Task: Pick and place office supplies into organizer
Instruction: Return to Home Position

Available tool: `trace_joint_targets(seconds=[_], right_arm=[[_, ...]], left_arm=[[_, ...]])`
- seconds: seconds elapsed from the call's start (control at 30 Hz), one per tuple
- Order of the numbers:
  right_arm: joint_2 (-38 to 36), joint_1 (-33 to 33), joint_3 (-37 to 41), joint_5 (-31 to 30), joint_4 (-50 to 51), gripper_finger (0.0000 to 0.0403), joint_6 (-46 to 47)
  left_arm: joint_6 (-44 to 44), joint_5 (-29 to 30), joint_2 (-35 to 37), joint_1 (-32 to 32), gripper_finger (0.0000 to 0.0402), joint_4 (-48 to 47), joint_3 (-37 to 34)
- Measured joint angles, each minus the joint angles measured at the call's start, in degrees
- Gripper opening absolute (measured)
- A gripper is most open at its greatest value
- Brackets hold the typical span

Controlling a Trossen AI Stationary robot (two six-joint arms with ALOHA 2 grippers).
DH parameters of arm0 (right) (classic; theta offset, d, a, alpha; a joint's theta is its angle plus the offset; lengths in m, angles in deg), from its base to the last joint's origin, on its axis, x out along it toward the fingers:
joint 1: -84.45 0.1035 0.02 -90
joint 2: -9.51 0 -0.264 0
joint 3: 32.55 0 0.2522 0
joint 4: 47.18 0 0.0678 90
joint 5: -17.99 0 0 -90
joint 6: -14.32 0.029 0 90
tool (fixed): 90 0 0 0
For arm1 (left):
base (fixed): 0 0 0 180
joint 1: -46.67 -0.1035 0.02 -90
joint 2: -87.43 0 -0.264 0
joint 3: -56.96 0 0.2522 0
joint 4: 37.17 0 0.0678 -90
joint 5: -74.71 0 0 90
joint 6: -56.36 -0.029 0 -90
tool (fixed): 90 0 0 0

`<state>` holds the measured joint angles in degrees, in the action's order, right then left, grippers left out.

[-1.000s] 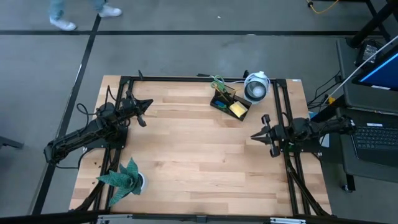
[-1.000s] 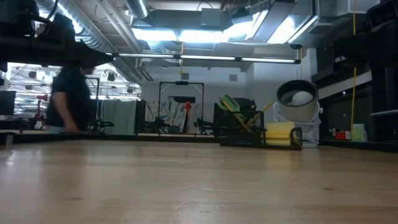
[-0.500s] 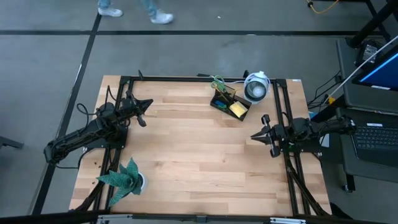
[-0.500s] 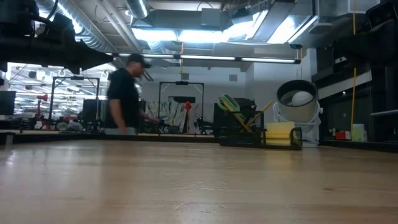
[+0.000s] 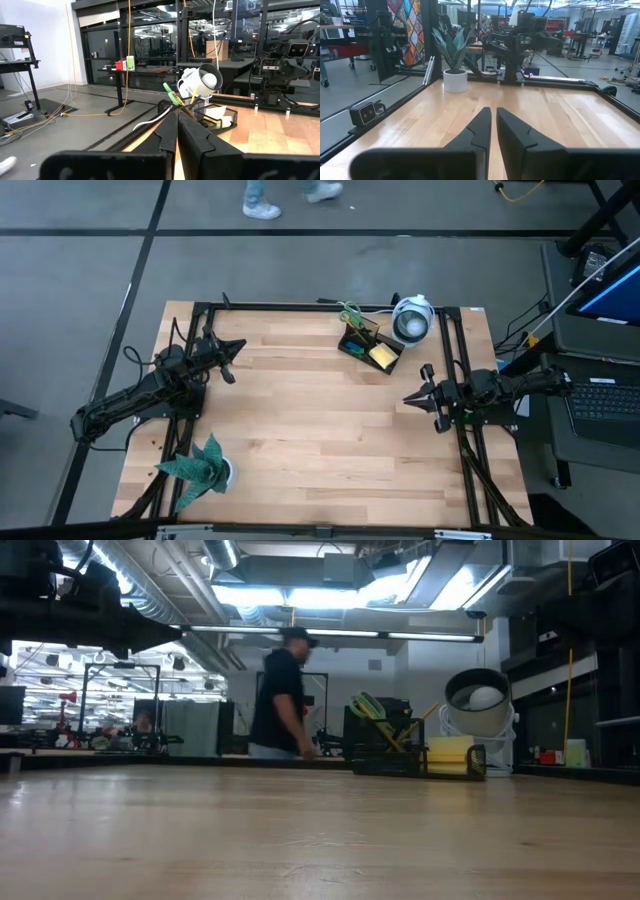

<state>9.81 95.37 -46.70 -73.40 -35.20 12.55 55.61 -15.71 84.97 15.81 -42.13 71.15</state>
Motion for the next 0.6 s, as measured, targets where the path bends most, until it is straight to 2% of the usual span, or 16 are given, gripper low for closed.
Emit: trace_joint_targets(seconds=[0.6], right_arm=[[0.02,0.00,0.02,0.00,-0.02,0.0035,0.05]], left_arm=[[0.00,0.00,0.00,0.00,0.0010,0.00,0.00]])
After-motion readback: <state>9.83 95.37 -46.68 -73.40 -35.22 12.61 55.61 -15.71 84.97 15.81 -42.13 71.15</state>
